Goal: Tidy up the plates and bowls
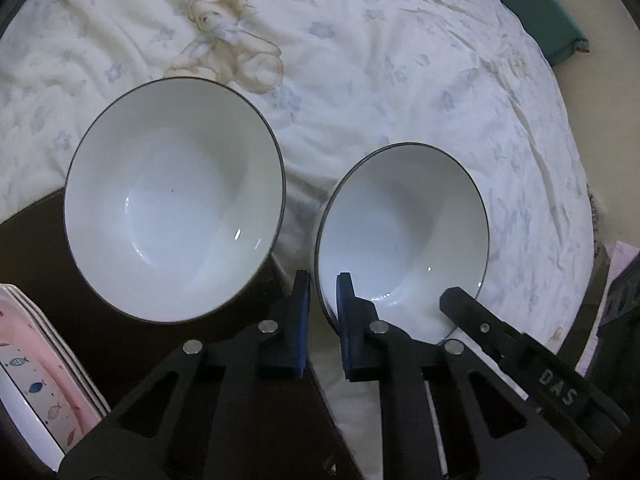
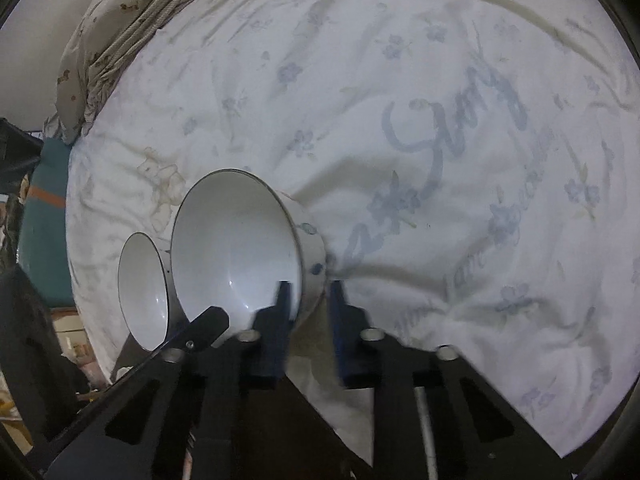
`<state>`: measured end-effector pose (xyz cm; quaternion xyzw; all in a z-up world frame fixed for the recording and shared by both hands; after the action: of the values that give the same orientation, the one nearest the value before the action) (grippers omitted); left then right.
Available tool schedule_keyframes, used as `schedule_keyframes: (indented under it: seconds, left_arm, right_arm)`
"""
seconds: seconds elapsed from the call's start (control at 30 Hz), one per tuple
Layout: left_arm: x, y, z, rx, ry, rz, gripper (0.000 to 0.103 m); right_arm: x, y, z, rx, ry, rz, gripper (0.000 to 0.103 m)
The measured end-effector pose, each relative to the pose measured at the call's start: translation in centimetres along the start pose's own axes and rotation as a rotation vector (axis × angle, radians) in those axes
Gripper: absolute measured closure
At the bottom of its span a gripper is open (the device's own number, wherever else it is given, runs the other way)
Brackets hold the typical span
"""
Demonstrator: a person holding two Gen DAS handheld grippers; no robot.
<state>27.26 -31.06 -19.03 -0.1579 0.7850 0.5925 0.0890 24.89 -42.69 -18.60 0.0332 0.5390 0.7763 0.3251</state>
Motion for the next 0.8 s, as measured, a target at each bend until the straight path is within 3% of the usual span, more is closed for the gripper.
schedule_keyframes:
  seconds: [0.3,0.6,0.8]
  left_arm:
    - [1.9,2.0,0.5,-0.031,-0.044,0.013,0.092]
    - [7.5,5.2,5.5,-0.055,0.002,0.071,0.091]
    - [8.4,5.9,6.2,-0.055,0.010,0.067,0.089]
  right_arm:
    - [0.5,0.6,0.9,-0.015,0.027,-0.004,0.094]
    - [5.3,2.2,1.4,-0.050,0.142,0.118,0.094]
    - [7.1,1.8,2.5,-0.078,0.207,0.177,0.094]
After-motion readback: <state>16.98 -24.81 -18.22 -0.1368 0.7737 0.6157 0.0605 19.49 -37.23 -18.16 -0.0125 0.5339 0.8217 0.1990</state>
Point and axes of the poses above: each gripper's, at about its wrist camera, not at the fingertips, and y roughly against the way its jaws point, z to its left, x to its underside, the point moved 7 cm from there along -y, roughly the way its jaws point, and after that the axes turned 14 degrees about -z, right-handed, at the moved point
